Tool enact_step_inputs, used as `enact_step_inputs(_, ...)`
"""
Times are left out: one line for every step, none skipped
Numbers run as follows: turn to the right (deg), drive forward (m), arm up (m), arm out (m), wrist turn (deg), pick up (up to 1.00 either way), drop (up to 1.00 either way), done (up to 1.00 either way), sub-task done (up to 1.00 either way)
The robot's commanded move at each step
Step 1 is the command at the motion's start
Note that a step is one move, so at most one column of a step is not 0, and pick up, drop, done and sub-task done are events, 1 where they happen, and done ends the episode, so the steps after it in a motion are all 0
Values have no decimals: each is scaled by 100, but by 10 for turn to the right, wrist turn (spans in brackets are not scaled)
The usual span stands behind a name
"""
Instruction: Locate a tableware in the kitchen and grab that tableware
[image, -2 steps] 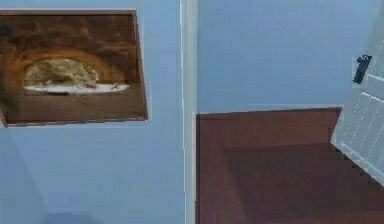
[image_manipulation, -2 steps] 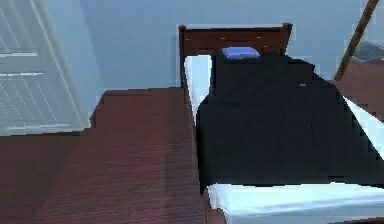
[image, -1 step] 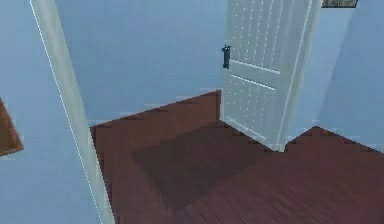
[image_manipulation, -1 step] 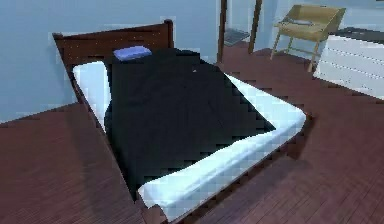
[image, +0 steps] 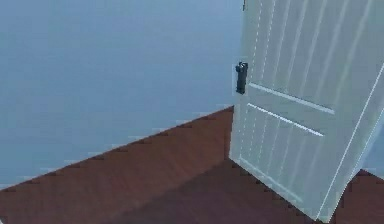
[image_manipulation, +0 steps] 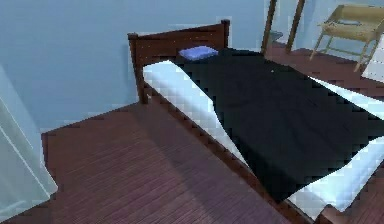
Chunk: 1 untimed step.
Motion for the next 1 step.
enact_step_inputs(-30, 0, 0, 0, 0, 0, 0, 0, 0)
